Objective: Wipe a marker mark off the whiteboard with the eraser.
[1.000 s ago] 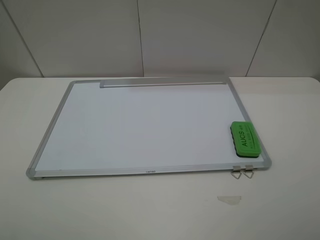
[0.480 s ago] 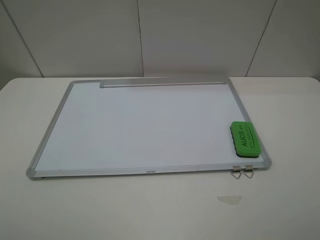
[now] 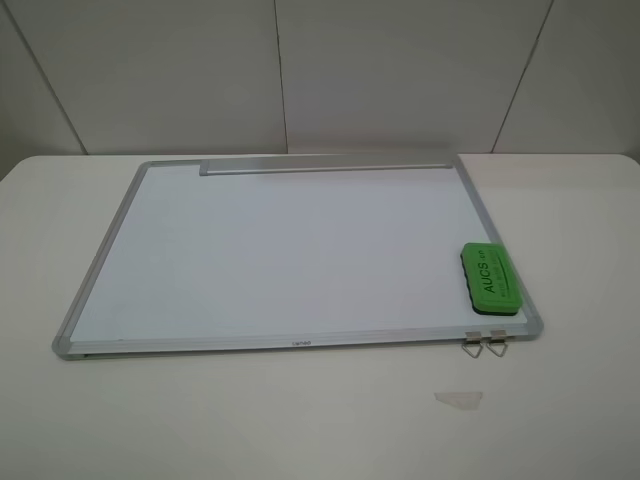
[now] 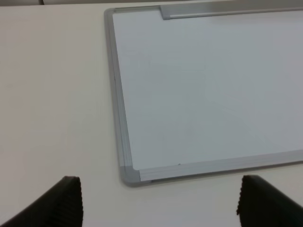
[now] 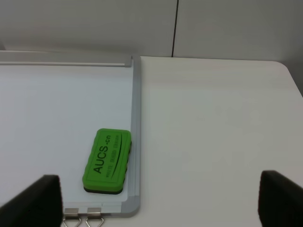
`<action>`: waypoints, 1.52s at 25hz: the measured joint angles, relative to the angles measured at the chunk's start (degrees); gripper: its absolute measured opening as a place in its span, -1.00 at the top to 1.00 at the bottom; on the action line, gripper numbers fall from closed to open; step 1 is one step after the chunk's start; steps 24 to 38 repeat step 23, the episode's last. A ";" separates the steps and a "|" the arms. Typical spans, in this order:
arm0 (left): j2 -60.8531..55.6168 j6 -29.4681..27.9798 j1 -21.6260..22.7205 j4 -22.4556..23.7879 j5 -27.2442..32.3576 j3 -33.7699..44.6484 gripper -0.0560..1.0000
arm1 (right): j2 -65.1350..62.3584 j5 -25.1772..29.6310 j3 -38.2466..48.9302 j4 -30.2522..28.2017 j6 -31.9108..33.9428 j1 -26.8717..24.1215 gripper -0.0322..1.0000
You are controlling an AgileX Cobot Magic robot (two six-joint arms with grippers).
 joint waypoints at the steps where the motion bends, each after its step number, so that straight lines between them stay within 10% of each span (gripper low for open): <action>1: 0.00 0.00 0.00 0.00 0.00 0.00 -0.40 | 0.00 0.00 0.00 0.00 0.00 0.00 -0.66; 38: 0.00 0.00 0.00 0.00 0.00 0.00 -0.40 | 0.00 0.00 0.00 0.00 0.00 0.00 -0.66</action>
